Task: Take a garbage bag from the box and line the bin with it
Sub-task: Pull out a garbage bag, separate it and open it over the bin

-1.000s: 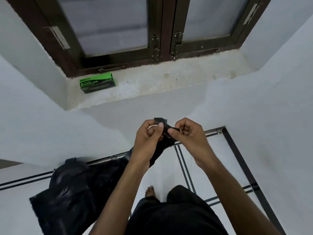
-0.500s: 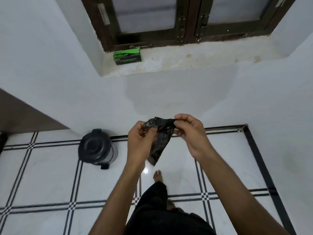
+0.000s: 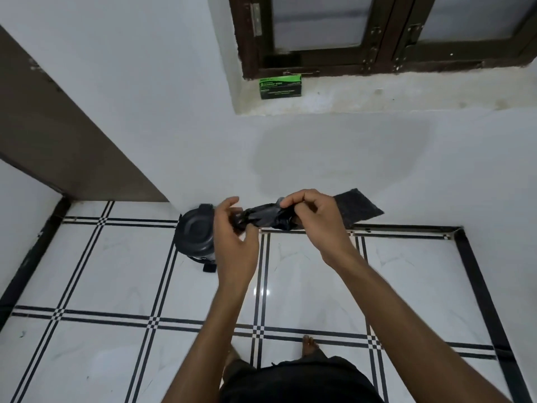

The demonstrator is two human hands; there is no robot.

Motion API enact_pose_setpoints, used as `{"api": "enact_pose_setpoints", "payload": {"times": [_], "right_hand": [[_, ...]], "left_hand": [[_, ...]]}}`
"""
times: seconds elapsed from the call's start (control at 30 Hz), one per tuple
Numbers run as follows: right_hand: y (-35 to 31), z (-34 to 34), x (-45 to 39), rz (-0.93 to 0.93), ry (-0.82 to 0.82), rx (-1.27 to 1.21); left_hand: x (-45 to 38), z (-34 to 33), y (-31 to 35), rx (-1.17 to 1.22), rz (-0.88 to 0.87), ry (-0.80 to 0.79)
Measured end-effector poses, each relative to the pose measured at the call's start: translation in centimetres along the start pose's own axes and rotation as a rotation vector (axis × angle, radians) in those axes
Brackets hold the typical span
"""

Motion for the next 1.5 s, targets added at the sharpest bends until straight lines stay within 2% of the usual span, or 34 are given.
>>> {"api": "enact_pose_setpoints", "payload": {"times": [0.1, 0.17, 0.3, 0.4, 0.53, 0.7, 0.83, 0.93, 1.03, 1.2, 1.4, 1.5], "right_hand": [[-1.5, -3.1, 0.5, 0.064, -0.062, 0.026], [-2.5, -5.5, 0.8, 0.092, -0.07, 0.021], [-3.3, -10.1, 1.3, 0.152, -0.024, 0.11], [-3.8, -13.8, 1.4, 0.216, 0.006, 0.243], [-4.6, -18.1, 1.5, 0.293, 0.047, 0.409], [-5.3, -22.8, 1.7, 0.275, 0.14, 0.476], [-5.9, -24.7, 0.8, 0.209, 0.192, 0.439], [-6.5, -25.6, 0.4, 0.235, 0.155, 0.42], [-6.5, -26.1, -0.4, 0.267, 0.108, 0.475], [-5.2, -25.5, -4.5, 0.201, 0.124, 0.576], [-5.6, -25.7, -8.6, 0.134, 0.094, 0.618], [-6.1, -25.7, -10.4, 0.133, 0.113, 0.594]], "left_hand": [[-1.2, 3.3, -0.4, -0.359, -0.218, -0.174], [-2.3, 6.1, -0.6, -0.431, -0.197, -0.235], [-3.9, 11.3, -1.3, -0.239, 0.081, -0.247], [-5.5, 15.0, -1.7, -0.143, 0.112, -0.218], [-7.0, 19.5, -2.0, -0.132, 0.13, -0.186], [-8.3, 24.1, -2.2, -0.1, 0.195, -0.239], [-8.8, 26.6, -3.1, 0.042, 0.273, -0.154], [-9.3, 27.7, -3.9, 0.154, 0.29, -0.047], [-10.4, 28.2, -4.0, 0.3, 0.299, 0.076], [-13.3, 29.2, -4.0, 0.378, 0.28, 0.265], [-16.1, 27.4, -2.9, 0.408, 0.349, 0.258], [-17.2, 25.4, -2.2, 0.329, 0.325, 0.221]]}}
Point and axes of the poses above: each hand's wrist, its own x-axis away from the middle knuckle, its own z-axis out of the back of the hand, y = z × x, the point moved 1 cm from there along -x, towards the middle knuckle, and after that the axes turned 13 degrees about x, right-handed, at the moved point
